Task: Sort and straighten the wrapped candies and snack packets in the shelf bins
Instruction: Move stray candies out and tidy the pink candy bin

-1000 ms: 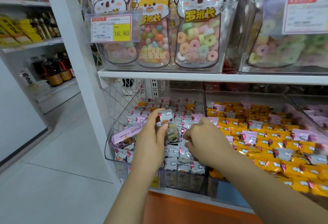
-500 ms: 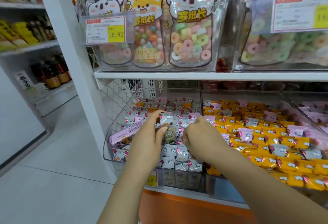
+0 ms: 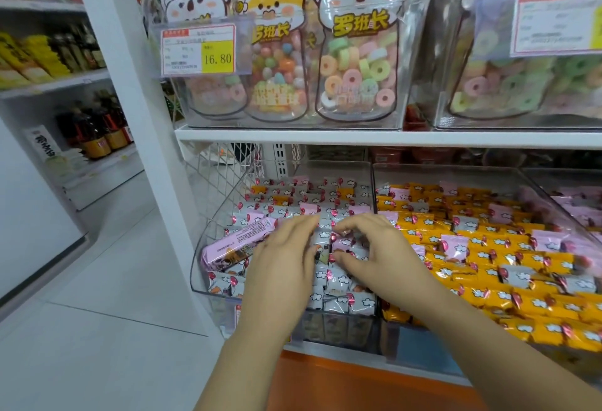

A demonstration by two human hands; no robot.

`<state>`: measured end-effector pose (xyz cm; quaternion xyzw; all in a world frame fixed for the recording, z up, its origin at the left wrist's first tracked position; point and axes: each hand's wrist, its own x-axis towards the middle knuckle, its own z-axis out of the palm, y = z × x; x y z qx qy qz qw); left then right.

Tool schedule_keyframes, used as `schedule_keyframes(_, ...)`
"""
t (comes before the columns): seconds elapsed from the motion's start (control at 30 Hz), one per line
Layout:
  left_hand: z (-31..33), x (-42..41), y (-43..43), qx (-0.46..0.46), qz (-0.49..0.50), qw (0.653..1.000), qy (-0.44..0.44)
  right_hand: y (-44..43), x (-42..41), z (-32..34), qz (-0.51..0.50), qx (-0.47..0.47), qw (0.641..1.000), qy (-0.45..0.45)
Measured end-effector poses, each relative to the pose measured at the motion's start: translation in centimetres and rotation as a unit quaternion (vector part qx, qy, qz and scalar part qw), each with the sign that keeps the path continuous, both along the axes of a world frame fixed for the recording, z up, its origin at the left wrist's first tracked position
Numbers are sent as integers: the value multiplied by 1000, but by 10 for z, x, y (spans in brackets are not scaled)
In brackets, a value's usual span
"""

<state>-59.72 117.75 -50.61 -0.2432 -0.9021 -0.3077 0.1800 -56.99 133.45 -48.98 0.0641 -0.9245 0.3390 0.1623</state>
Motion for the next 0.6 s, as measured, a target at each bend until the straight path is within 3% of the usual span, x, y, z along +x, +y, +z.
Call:
schedule_keyframes(0.2,-11,9,1,-143,19,988,-48,13,15,-1,-53,125,989,-60)
schedule_keyframes(0.37,-7,8,9,-248,29,963,-96,13,23,4,-48,159,981,-96)
schedule_keyframes(0.5,-1,9,13,-234,26,966,-104,13,24,3,-51,159,982,-90)
schedule_keyframes(0.6,1,16,7,-108,53,993,10,14,25,2,-45,155,983,-88)
